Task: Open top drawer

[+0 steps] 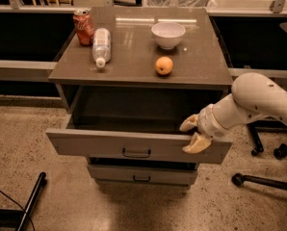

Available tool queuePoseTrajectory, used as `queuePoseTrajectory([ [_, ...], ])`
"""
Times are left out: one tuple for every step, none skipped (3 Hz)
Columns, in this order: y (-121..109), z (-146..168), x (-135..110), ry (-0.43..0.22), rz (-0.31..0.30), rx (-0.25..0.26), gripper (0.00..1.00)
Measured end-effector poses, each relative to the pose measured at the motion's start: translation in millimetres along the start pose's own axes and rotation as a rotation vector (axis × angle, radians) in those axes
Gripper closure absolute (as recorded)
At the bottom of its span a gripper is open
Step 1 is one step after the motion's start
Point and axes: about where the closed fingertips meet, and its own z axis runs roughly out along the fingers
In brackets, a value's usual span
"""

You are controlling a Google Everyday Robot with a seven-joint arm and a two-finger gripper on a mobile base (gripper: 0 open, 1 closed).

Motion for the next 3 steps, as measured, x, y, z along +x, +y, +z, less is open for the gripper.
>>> queuePoseTrajectory([
  [0.0, 0.0, 0.0, 0.0, 0.0, 0.0, 0.0],
  [0.1, 0.1, 0.0, 0.0, 0.0, 0.0, 0.0],
  [8.9, 5.2, -0.6, 0.026, 0.003, -0.024, 0.0],
])
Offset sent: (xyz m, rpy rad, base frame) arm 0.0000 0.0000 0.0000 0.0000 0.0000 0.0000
